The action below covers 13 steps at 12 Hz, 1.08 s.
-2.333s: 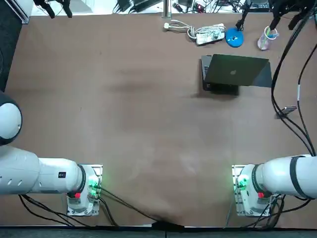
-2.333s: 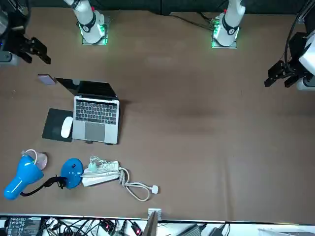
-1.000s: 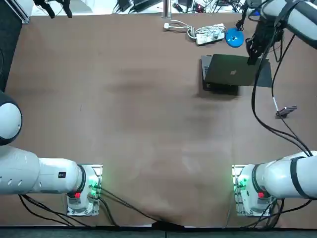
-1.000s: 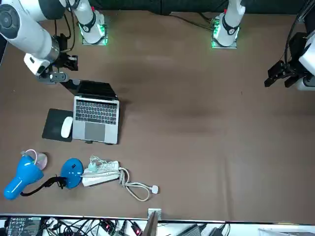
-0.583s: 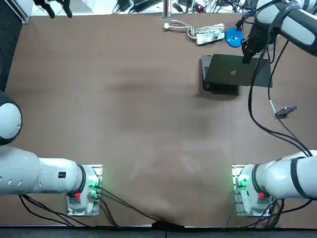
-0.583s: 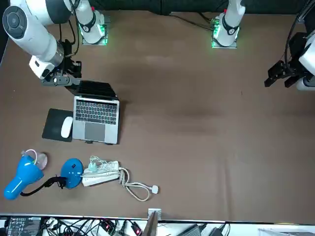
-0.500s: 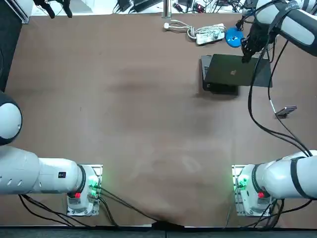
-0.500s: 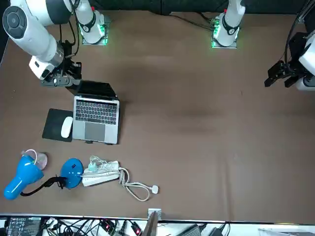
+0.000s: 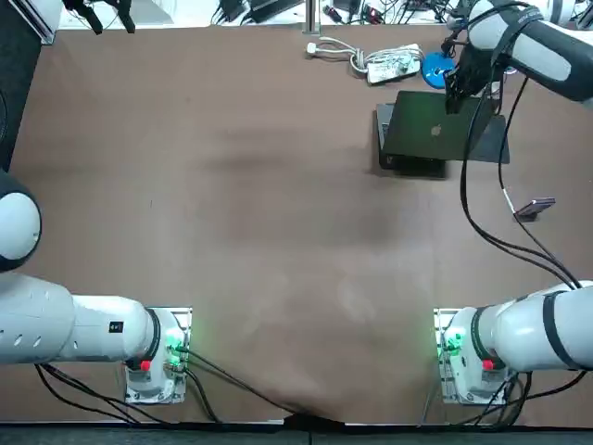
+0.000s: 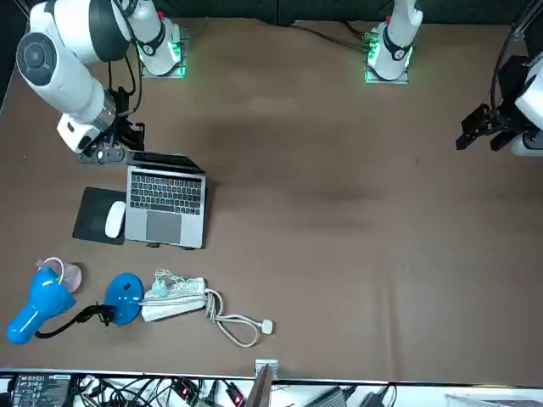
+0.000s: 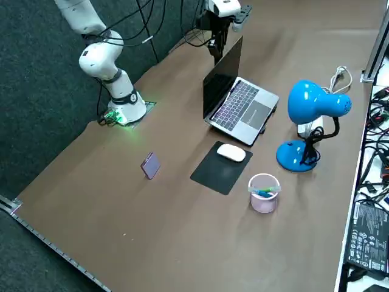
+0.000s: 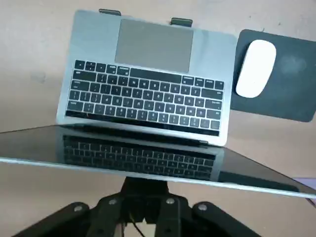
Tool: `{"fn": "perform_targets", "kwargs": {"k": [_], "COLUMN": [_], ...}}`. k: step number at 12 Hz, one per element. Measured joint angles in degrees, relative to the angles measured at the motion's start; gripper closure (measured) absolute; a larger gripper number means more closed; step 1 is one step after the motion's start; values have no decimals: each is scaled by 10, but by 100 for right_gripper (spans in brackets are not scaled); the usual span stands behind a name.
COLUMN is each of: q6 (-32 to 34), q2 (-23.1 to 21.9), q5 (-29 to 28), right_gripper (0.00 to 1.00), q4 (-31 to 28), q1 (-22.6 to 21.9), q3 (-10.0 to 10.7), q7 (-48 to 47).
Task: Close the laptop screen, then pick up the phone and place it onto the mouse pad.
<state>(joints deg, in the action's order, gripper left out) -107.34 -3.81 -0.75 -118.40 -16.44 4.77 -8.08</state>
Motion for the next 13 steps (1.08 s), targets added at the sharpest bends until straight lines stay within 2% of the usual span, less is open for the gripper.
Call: {"fn": "perform_targets", "kwargs": {"k": [6, 13], "q6": [-65, -85], "q2": [47, 149], "q5": [5, 5], "right_gripper": [98, 98], "q4": [3, 63], "q1": [2, 16], "q3": [5, 11], "q7": [0, 1]}}
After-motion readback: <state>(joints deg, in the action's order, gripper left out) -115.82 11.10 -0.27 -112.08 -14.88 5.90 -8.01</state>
